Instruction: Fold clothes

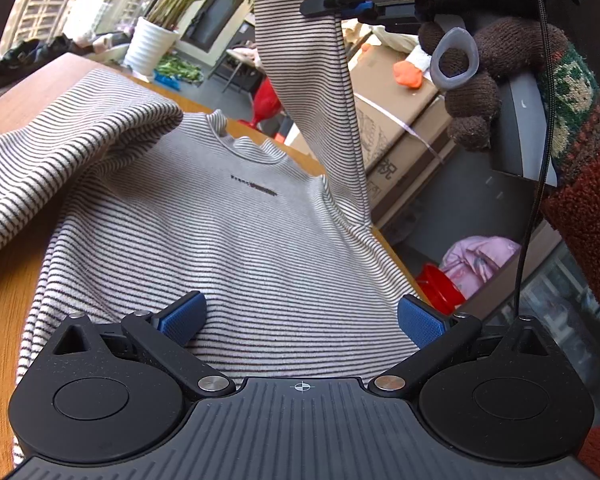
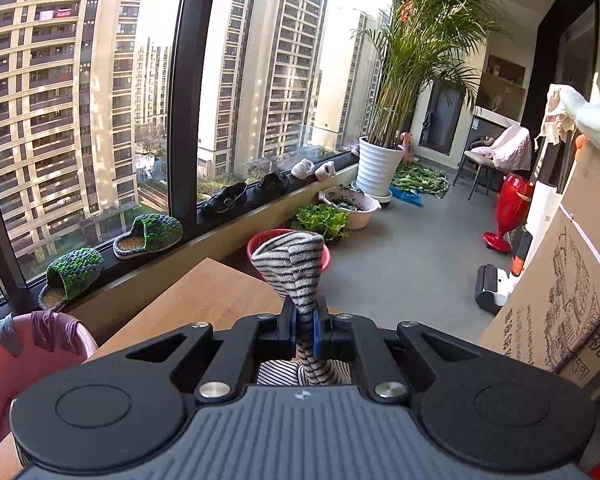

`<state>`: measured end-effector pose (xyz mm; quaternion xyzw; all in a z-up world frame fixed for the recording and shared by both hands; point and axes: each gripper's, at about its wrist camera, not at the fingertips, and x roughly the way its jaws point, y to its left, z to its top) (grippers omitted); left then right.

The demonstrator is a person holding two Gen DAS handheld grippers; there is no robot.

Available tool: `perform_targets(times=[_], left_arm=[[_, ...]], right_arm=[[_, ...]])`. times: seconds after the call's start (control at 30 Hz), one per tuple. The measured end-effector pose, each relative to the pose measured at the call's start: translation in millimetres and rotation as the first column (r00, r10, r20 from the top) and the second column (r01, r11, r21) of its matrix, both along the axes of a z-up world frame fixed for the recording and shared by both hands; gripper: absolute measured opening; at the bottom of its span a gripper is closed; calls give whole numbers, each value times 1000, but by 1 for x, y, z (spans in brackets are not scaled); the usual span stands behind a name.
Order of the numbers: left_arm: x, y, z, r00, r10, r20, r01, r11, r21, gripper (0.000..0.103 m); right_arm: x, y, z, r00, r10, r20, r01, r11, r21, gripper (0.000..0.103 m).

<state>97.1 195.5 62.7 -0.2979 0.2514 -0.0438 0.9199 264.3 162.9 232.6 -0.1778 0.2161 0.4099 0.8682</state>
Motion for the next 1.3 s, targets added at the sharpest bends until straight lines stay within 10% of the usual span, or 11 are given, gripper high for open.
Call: perform_targets(times=[0.2,0.5,1.03,1.17,1.3], left_arm=[[2,0,1,1000,0,0,0,1000,-3,103],[2,3,1,1000,0,6,0,1000,-18,103],[6,5,3,1000,-24,-9,24,1000,-9,103],[1,14,4,1000,-9,-28,7,997,-71,103],[-23,41,19,991,129,-44,-133,985,-111,103]], right_arm=[[-9,14,-20,1000,-7,-6,7,999,-31,8],[-7,-6,-26,998,40,-57,-36,997,65,40],[20,-167,-116,916,-95,-389,177,968,181,52],[-6,-189,-119,899,92,-429,87,922,378,98],[-34,-198,-111,860,356,-365,-118,835,537,103]])
